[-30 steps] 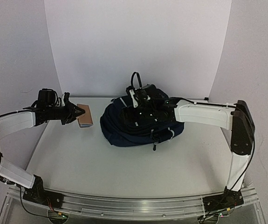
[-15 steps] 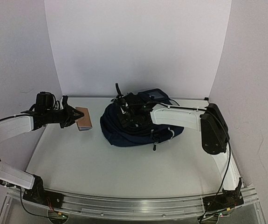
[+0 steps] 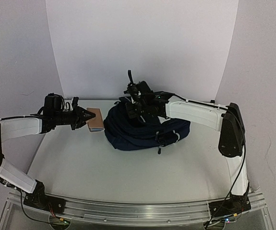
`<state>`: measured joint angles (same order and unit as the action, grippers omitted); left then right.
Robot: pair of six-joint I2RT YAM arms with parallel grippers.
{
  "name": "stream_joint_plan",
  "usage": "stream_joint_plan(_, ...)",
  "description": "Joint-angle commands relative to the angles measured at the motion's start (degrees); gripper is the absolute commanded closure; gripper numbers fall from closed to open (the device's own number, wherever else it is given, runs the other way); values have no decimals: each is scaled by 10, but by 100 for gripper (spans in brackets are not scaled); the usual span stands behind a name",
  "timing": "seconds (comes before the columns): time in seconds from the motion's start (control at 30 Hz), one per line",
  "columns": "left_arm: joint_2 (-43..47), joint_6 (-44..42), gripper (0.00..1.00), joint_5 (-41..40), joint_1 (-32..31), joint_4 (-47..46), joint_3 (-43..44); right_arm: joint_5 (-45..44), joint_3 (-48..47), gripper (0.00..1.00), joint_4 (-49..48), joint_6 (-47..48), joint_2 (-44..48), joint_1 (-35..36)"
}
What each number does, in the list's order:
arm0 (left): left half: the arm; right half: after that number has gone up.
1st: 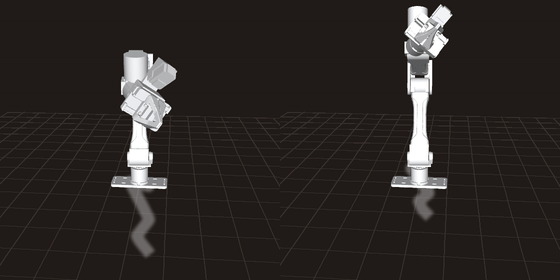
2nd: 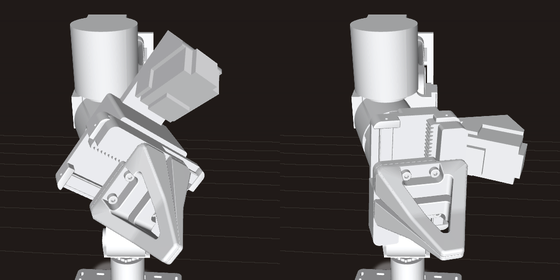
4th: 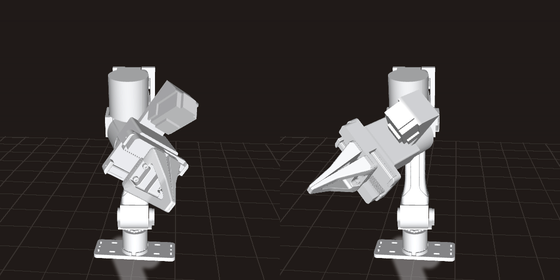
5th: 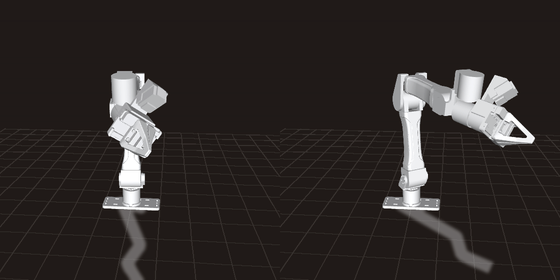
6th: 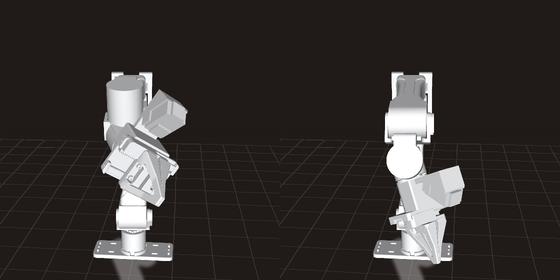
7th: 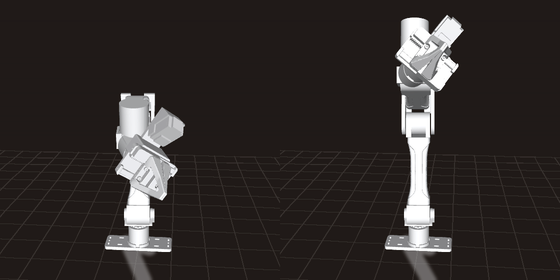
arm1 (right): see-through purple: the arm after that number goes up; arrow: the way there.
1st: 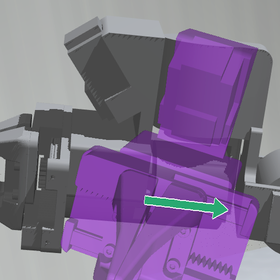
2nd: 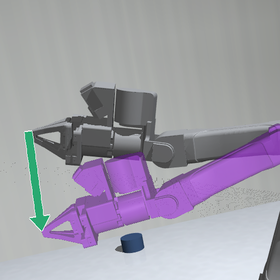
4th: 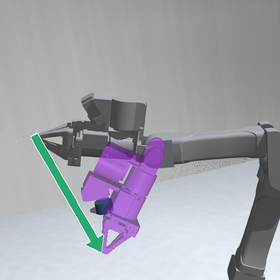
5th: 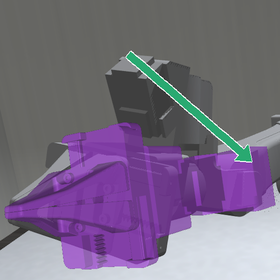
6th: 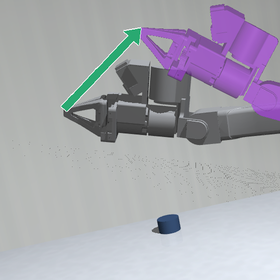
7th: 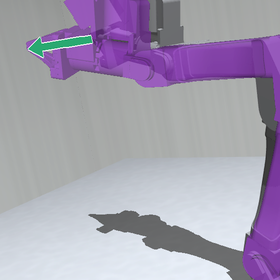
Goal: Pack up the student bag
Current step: Place the personal item in the student bag.
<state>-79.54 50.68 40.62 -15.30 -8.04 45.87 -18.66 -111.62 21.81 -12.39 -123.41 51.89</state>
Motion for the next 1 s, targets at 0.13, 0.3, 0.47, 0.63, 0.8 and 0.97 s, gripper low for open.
stream_joint_plan(0.13,-91,84,100,10,-71,-157,94,60,9,100,-37,-49,84,-2)
stream_joint_plan(0.3,-149,133,100,-7,-79,-217,116,90,37,100,-61,-68,104,-2)
stream_joint_plan(0.47,-215,179,100,-20,-95,-253,153,104,63,100,-90,-81,127,-2)
stream_joint_plan(0.63,-271,193,100,-34,-112,-264,200,118,79,100,-112,-80,138,-1)
stream_joint_plan(0.8,-325,196,100,-51,-135,-273,259,123,93,100,-116,-78,139,-1)
stream_joint_plan(0.97,-379,163,97,-75,-152,-214,308,116,101,100,-116,-74,141,-1)
